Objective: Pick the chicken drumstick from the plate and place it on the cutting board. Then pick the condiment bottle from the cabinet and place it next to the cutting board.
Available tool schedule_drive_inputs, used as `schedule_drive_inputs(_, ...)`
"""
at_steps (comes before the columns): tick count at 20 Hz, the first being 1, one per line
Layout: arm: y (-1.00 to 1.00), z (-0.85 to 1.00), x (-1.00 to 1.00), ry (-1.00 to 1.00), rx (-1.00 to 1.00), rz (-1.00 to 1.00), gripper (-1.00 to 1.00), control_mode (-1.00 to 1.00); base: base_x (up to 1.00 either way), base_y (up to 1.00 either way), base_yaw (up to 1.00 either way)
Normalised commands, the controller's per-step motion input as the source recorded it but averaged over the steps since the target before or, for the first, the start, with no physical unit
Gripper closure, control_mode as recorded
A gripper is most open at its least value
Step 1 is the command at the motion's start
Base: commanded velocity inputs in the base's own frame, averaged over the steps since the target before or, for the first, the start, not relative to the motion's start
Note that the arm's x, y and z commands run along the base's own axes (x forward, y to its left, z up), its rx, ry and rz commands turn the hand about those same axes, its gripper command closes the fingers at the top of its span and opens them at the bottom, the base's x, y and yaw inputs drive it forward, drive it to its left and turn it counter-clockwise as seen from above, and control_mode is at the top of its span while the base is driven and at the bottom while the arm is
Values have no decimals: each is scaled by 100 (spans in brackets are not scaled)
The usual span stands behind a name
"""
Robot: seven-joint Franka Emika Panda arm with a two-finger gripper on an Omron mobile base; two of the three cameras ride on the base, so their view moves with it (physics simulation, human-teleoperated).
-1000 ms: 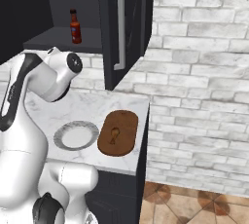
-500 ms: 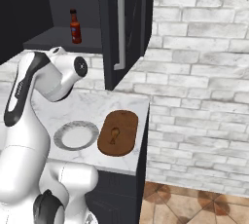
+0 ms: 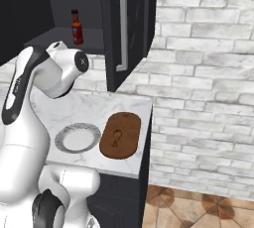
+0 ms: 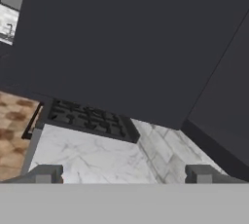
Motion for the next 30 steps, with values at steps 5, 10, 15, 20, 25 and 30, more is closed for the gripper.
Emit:
schedule_drive_inputs(5, 0, 14, 18, 0, 0, -2, -100, -100, 0, 0, 0)
schedule_drive_inputs(10, -4, 11, 31, 0, 0, -3, -100, -100, 0, 0, 0)
schedule_drive_inputs(15, -5, 18, 27, 0, 0, -3, -100, -100, 0, 0, 0)
schedule_drive_inputs(20, -6, 20, 22, 0, 0, -3, -100, -100, 0, 0, 0)
schedule_drive_inputs(25, -8, 22, 15, 0, 0, -3, -100, -100, 0, 0, 0)
schedule_drive_inputs(30, -9, 22, 10, 0, 1, -3, -100, -100, 0, 0, 0)
